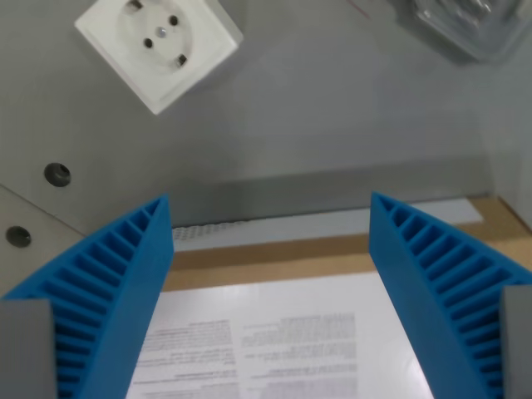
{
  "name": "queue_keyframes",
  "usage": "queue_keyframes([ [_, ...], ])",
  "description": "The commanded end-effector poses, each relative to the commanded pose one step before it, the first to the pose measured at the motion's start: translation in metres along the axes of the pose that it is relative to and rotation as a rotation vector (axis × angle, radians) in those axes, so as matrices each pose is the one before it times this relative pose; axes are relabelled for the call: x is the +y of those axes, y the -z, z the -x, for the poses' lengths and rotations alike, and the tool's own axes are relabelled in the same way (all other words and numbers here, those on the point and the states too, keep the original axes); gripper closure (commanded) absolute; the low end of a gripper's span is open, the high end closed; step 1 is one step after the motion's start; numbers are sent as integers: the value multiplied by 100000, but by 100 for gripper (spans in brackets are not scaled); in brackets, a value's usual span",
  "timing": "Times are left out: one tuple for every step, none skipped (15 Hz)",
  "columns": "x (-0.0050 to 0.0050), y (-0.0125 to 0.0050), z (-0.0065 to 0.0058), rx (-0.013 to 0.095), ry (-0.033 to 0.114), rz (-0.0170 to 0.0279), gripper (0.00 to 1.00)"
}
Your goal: Move above the white socket
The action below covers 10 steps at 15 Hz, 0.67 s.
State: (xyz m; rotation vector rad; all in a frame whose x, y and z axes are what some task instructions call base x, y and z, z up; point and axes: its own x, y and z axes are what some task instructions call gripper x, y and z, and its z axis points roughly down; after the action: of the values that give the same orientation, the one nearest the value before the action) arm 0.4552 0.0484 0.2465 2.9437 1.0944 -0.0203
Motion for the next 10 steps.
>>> queue_keyframes([
  [-756, -1028, -213, 12179, 36998, 770, 0],
  [-161, -366, -266, 510, 2569, -74, 0],
  [-159, -369, -270, 270, 2949, 33, 0],
  [-153, -370, -276, 403, 3018, -13, 0],
  [-140, -368, -277, 233, 2663, -183, 0],
  [-120, -361, -280, 329, 2521, -160, 0],
  [-100, -353, -281, 236, 2312, -193, 0],
  [-81, -349, -283, 309, 1754, -88, 0],
  [-65, -348, -278, 263, 1643, -105, 0],
  [-50, -347, -270, 222, 1266, -93, 0],
])
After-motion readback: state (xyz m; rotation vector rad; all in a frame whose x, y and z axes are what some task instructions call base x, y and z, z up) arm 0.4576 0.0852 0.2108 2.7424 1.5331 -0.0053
